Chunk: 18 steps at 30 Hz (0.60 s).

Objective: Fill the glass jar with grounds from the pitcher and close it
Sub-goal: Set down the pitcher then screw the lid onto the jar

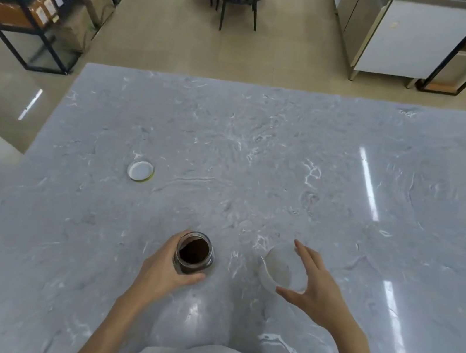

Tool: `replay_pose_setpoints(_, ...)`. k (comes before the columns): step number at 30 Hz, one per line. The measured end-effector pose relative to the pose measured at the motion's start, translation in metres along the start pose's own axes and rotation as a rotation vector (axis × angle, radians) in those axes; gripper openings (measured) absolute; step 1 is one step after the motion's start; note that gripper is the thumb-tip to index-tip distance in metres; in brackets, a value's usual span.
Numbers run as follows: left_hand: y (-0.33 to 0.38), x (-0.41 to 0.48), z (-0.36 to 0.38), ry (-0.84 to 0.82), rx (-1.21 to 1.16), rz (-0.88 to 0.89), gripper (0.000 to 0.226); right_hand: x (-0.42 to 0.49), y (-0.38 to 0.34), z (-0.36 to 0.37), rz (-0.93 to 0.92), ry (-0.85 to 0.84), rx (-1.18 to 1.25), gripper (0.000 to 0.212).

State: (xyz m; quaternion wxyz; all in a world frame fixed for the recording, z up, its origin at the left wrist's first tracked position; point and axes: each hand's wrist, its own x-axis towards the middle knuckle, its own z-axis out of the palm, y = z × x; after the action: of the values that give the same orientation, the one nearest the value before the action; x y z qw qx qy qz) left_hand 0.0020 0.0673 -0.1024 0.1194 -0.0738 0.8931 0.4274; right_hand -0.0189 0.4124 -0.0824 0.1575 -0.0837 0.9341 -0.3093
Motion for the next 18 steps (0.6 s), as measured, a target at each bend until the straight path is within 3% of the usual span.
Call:
replay_pose_setpoints(5, -0.001, 0.004, 0.000, 0.006, 0.004, -0.018, 0.086, 0.006, 0.006, 0.002, -0.011, 0.004, -0.027, 0.104)
replay_pose_setpoints(18, 0.036, 0.065, 0.022, 0.355, -0.104, -0.152, 0.082, 0.079, -0.028, 0.016, 0.230, 0.419, 0.011, 0.121)
